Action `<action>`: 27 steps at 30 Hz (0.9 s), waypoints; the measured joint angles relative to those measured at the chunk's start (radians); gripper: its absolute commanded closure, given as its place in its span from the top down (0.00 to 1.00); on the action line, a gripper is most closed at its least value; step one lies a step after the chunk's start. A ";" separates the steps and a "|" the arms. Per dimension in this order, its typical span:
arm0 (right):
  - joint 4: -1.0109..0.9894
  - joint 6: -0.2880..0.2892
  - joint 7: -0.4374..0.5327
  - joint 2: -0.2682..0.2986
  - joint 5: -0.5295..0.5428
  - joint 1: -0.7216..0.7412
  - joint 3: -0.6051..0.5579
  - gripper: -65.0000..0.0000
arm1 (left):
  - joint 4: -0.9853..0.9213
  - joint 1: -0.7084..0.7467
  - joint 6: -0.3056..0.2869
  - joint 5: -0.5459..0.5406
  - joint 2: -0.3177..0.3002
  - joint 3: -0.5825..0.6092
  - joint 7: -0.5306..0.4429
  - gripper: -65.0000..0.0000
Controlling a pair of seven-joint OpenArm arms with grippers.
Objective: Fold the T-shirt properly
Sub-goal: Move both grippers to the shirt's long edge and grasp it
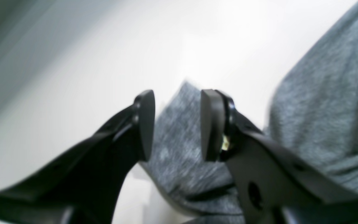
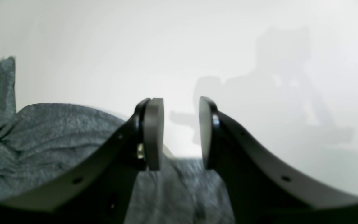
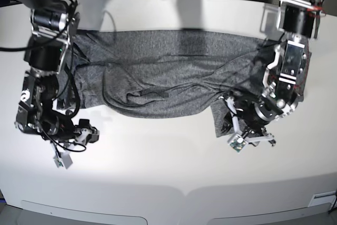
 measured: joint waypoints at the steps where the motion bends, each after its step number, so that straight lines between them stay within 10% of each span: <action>1: 0.012 0.000 -0.006 0.010 0.014 -0.016 0.017 0.30 | -0.061 -0.027 0.009 -0.023 0.006 0.000 0.019 0.37; 7: 0.056 0.000 0.007 0.035 0.048 -0.041 0.063 0.30 | -0.259 -0.165 0.013 -0.251 0.079 0.000 0.182 0.42; 24: 0.056 0.000 0.000 0.032 0.127 -0.040 0.062 0.30 | -0.437 -0.184 0.047 -0.138 0.119 -0.001 0.039 0.42; 27: 0.056 0.000 -0.022 0.034 0.126 -0.041 0.062 0.30 | -0.470 -0.184 0.080 -0.145 0.122 -0.001 -0.003 0.29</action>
